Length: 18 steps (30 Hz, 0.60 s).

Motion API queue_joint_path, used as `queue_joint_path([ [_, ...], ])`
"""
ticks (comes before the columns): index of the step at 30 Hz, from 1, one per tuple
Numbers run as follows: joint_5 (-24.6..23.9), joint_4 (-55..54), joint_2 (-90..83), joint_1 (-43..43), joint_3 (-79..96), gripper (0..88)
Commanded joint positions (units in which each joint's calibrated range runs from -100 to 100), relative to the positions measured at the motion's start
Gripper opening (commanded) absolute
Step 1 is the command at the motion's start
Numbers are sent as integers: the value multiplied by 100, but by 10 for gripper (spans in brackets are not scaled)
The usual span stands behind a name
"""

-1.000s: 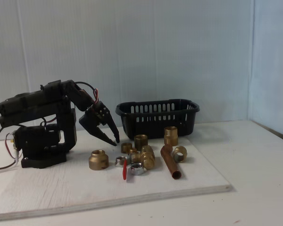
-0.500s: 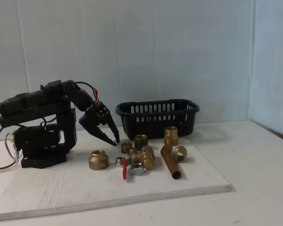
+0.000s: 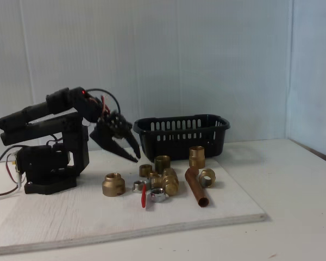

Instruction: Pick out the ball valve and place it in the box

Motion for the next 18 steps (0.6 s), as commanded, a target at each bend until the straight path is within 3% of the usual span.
queue_joint_path([
  [1, -28, -39, -51, 613, -663, 8],
  [6, -54, -470, 34, 1189, -1259, 7],
  [11, -333, -1262, 416, 1248, -1566, 7],
  [18, -561, -1124, 1933, 1248, -3452, 7],
])
